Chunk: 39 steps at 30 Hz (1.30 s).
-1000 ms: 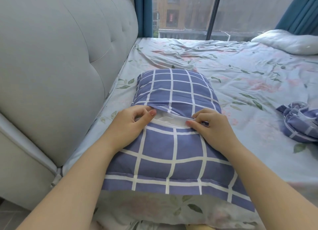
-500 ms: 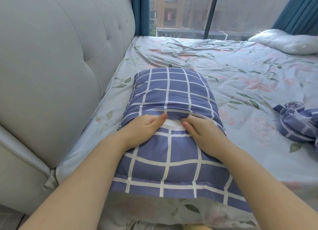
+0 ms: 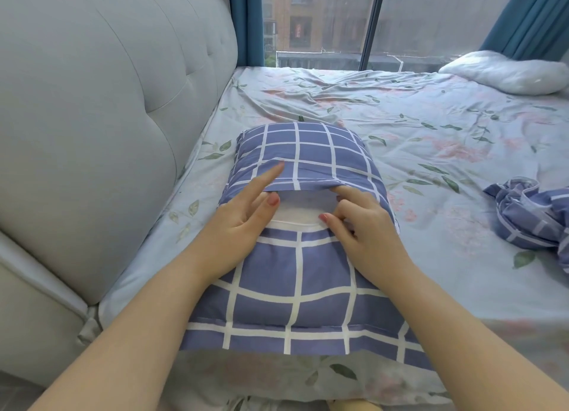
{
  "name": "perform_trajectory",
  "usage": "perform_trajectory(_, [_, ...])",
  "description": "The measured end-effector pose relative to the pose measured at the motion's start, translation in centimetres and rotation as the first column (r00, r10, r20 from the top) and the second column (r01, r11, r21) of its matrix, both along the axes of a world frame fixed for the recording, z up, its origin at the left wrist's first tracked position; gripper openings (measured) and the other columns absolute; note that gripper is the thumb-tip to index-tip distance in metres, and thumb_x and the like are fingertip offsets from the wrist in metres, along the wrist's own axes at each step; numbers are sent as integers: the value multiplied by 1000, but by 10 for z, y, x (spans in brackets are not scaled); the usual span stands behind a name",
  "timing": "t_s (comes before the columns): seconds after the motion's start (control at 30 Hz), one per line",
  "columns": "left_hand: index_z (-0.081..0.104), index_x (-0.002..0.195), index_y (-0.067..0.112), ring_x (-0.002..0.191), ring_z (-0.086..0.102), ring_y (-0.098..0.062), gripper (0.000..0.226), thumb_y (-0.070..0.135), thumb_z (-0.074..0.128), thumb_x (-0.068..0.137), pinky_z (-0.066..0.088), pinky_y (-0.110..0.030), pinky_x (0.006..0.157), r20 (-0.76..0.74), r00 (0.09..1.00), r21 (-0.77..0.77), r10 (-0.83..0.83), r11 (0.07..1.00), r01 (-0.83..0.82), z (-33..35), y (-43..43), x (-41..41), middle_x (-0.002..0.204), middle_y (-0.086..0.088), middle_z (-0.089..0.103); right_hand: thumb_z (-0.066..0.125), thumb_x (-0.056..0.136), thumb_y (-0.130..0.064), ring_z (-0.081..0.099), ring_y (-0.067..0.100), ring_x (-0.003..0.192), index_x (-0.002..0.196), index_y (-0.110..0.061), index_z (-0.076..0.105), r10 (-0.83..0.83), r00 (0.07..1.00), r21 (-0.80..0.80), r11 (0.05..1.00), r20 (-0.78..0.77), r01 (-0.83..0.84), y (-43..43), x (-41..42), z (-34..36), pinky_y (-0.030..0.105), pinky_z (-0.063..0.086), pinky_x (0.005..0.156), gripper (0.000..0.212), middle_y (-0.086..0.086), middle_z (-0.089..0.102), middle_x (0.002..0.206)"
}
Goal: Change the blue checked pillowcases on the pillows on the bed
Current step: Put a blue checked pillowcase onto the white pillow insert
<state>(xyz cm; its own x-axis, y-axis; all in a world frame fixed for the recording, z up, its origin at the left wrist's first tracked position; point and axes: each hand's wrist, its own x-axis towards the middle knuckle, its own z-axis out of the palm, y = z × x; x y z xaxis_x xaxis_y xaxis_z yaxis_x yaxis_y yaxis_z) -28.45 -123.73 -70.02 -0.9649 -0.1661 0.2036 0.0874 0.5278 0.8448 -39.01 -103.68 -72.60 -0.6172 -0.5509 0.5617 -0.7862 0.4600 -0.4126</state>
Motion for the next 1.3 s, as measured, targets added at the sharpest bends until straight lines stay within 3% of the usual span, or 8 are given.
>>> perform_trajectory(0.2, [49, 139, 45, 117, 41, 24, 60, 68, 21, 90, 25, 3, 93, 12, 998, -22, 58, 998, -58, -4, 3, -7, 131, 32, 52, 53, 96, -31, 57, 25, 97, 68, -10, 55, -44, 983, -48, 998, -176, 36, -8, 0, 2, 35, 51, 77, 35, 3, 69, 120])
perform_trajectory(0.33, [54, 110, 32, 89, 57, -8, 55, 72, 22, 93, 44, -27, 91, -12, 994, -8, 104, 994, -105, -7, 3, -13, 103, -7, 65, 49, 96, -35, 51, 24, 94, 66, -11, 57, -132, 957, -71, 990, -259, 118, -8, -4, 1, 40, 49, 75, 39, -3, 71, 114])
perform_trajectory(0.5, [62, 112, 6, 91, 51, -5, 69, 58, 21, 93, 31, 2, 79, -30, 992, -78, 123, 989, -125, -4, 5, -15, 108, -3, 64, 52, 95, -34, 46, 25, 104, 66, -12, 63, -164, 939, -48, 986, -303, 157, -12, -11, 0, 46, 47, 82, 38, -5, 68, 118])
perform_trajectory(0.6, [66, 114, 7, 106, 40, -6, 68, 52, 17, 100, 20, 5, 86, -105, 988, -183, 110, 975, -128, -7, 8, -15, 108, 14, 58, 59, 94, -26, 52, 28, 109, 65, -12, 61, -130, 956, -33, 992, -263, 125, -15, -14, -3, 46, 48, 89, 32, -3, 68, 122])
perform_trajectory(0.7, [61, 128, 20, 116, 29, -7, 67, 57, 14, 96, 18, -12, 94, -47, 988, -243, 145, 958, -152, -6, 11, -16, 105, 35, 43, 61, 94, -19, 62, 29, 106, 68, -9, 56, -14, 997, -40, 999, -81, 11, -15, -19, -5, 39, 49, 90, 28, 3, 67, 125])
perform_trajectory(0.83, [61, 131, 32, 117, 26, -6, 80, 67, 3, 89, 12, -23, 92, -39, 992, -446, 121, 886, -125, -9, 12, -19, 138, 26, 45, 59, 96, -17, 65, 30, 105, 74, -5, 58, 29, 1000, -10, 1000, -6, -29, -18, -25, -5, 29, 47, 87, 25, 11, 69, 118])
perform_trajectory(1.03, [61, 74, 60, 125, 21, -6, 48, 79, 17, 80, 17, -33, 103, -46, 994, -444, 103, 889, -112, -7, 10, -25, 137, 25, 36, 51, 96, -24, 66, 29, 97, 91, -2, 69, -105, 994, -106, 989, -39, 101, -25, -24, 3, 19, 39, 82, 28, 9, 72, 110])
perform_trajectory(1.3, [74, 85, 54, 132, 39, 0, 36, 76, 46, 76, 23, -54, 114, 34, 999, -225, 8, 974, 0, -11, -9, -47, 134, 31, 52, 50, 96, -31, 53, 12, 69, 83, -8, 70, -103, 991, -271, 955, 88, 123, -24, -18, 16, 20, 36, 63, 34, 0, 69, 76])
